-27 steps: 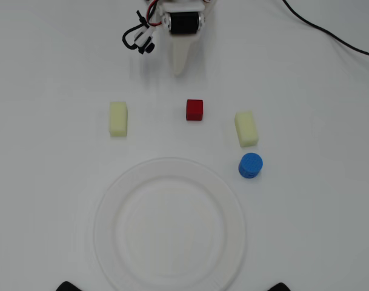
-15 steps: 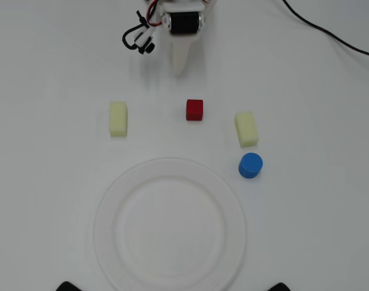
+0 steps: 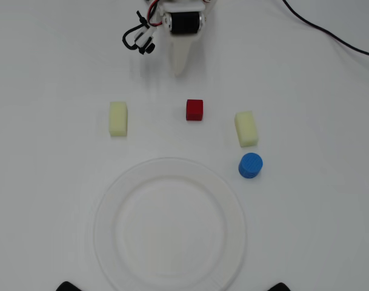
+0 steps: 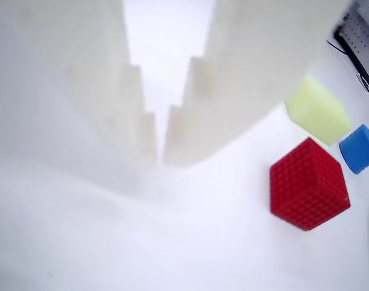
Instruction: Grasp a red block and put it in the dish.
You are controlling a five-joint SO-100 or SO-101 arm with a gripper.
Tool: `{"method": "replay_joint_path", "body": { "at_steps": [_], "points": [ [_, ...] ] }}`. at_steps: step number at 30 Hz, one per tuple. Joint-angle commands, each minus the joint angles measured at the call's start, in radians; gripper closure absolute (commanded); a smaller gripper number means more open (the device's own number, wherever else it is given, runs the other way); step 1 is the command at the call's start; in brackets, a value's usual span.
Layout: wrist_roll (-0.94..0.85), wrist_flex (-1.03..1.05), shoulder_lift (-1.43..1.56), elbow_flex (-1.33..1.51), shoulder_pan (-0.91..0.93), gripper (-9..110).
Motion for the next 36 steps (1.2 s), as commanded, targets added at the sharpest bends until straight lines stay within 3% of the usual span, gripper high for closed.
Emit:
{"method": "replay_joint_path", "body": {
  "at_steps": [1,14,26,36],
  "points": [
    [-0.003,0.037,0.179,0.103,-0.008,101],
    [0.000,0.035,0.103,-0.048,0.020,98],
    [0.091,-0.091,-0.859,-0.637,-0.051,92],
    [0.118,-0.112,-1.350,-0.968,-0.140,71]
  ]
}}
